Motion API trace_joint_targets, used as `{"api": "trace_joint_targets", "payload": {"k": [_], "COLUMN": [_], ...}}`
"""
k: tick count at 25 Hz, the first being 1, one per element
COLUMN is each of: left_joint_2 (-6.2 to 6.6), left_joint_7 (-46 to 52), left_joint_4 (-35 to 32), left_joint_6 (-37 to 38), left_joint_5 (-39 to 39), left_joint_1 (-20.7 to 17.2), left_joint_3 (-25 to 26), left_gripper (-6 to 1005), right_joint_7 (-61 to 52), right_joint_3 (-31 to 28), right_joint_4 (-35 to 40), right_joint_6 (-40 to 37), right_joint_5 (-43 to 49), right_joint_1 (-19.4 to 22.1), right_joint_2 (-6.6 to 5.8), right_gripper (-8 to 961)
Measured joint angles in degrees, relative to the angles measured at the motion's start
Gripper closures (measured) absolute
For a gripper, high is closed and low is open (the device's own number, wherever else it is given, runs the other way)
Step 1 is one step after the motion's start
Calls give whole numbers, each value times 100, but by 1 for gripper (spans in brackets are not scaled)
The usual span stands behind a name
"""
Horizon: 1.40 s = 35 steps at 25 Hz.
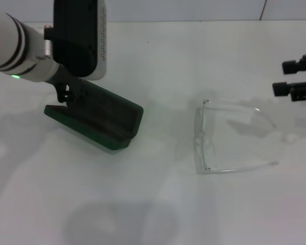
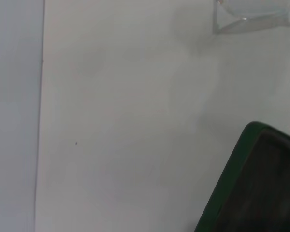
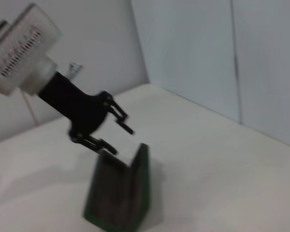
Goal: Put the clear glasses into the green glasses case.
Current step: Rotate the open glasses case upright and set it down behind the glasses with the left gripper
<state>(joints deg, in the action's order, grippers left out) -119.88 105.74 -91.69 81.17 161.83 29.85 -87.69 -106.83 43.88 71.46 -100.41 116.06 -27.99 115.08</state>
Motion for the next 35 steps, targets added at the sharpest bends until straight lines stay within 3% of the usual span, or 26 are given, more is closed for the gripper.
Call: {"api": "trace_joint_targets", "payload": {"k": [3,9,35], "left_joint_2": [-2,1,8], "left_joint_7": [56,57,94], "left_joint_4": [136,539,684], "left_joint_6": [-44,-183,-237], "left_joint_5": [-33,-64,-217], "left_joint_1": [25,-38,-525], "left_joint_3": [-91,-78,-63], "left_gripper": [590,511,513], "right_joint_7": [149,328,408], "right_joint_3": [12,0,-20], "right_joint_4": [-260,-525,-716], "right_joint_6": [-23,0,54], "right_joint_5": [-77,-84,-83], "right_joint_1": [26,49,16], "right_joint_2": [4,24,-17], "right_gripper": [277,277,277]}}
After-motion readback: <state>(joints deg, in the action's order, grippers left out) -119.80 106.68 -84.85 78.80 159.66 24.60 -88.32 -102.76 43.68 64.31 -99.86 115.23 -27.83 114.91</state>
